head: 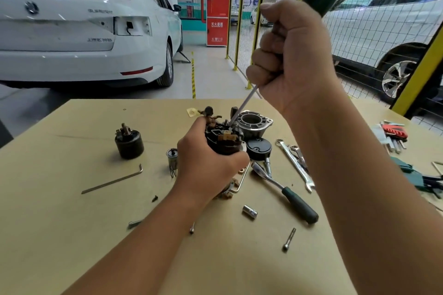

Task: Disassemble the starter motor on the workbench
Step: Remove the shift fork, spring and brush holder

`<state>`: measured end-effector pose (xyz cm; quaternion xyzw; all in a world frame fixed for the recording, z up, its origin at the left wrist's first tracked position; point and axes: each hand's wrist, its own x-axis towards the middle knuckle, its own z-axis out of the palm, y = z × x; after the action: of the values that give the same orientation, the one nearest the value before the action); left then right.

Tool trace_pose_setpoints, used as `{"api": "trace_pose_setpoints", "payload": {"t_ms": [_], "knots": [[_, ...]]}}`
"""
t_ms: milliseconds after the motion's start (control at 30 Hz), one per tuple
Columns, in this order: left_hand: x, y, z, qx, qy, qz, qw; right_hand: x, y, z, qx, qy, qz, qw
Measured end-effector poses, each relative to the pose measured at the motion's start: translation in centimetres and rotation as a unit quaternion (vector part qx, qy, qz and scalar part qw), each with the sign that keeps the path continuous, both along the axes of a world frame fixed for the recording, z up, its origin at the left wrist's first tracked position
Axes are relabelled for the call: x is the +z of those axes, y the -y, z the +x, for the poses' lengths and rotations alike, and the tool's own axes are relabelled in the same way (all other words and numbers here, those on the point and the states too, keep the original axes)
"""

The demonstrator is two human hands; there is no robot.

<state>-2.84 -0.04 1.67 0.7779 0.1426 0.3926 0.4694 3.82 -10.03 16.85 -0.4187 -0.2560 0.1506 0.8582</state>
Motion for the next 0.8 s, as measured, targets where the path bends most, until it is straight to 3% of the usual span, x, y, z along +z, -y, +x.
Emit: {"api": "trace_pose_setpoints", "payload": {"t_ms": [633, 800], "knots": [[0.2, 0.1, -0.4, -0.014, 0.009, 0.031, 0.999, 1.2, 2.2, 0.5, -0.004, 0.060, 0.033, 0.998], [-0.1, 0.2, -0.4, -0.011, 0.006, 0.055, 0.998, -0.1, 0.9, -0.1, 0.000, 0.049, -0.017, 0.999]]}}
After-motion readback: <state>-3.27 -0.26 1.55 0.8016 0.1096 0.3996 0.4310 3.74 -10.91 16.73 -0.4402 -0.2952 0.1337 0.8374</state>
